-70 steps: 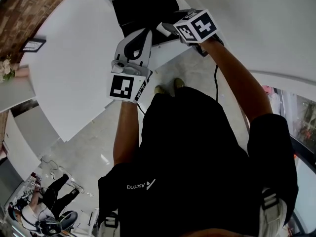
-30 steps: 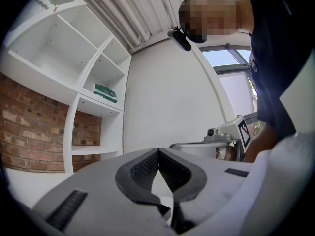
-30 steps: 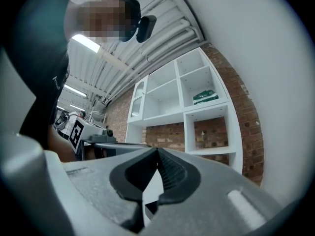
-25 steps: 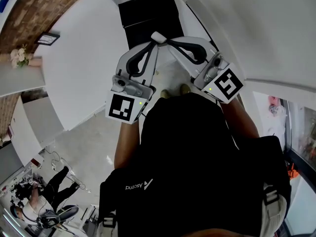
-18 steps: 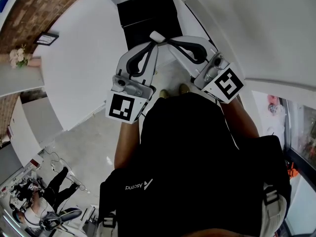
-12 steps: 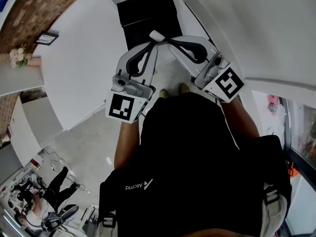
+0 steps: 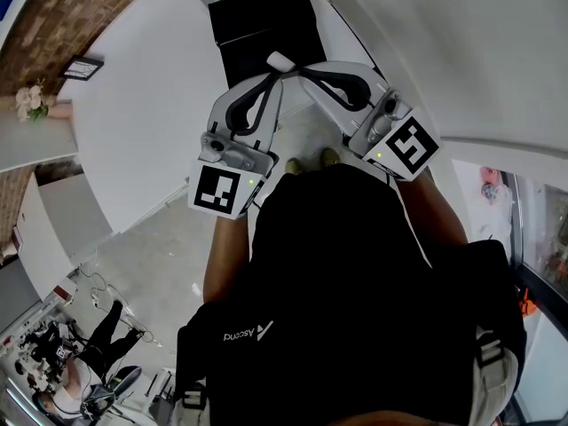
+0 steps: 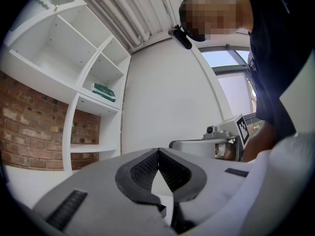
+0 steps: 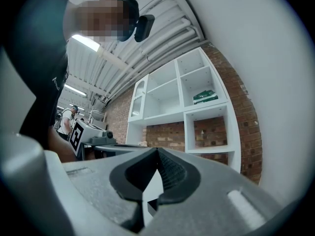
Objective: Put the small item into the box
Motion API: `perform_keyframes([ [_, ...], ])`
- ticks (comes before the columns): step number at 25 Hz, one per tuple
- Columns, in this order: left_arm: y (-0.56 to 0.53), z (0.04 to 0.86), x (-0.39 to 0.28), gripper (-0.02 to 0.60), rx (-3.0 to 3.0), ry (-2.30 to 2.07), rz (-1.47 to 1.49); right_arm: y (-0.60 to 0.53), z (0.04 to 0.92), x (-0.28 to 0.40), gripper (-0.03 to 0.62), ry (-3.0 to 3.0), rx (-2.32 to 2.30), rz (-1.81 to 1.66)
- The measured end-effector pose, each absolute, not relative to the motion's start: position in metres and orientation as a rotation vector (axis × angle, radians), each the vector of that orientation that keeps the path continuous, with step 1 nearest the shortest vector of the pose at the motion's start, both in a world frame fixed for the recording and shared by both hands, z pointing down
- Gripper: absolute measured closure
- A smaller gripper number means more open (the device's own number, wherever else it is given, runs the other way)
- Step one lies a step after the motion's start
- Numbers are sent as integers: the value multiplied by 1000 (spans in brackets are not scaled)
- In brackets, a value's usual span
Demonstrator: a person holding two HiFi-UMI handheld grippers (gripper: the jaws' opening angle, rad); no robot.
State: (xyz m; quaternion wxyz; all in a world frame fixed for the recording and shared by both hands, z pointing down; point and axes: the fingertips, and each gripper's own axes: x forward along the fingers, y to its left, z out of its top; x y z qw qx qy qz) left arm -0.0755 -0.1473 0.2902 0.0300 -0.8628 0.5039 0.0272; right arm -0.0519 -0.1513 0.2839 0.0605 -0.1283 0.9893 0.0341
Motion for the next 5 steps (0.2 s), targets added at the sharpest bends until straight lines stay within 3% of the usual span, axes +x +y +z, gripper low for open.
perform_keyframes([
  [5,-147,296,-76,583,-2668,1551,56,-151,287,-53,594,3003,-391,66],
])
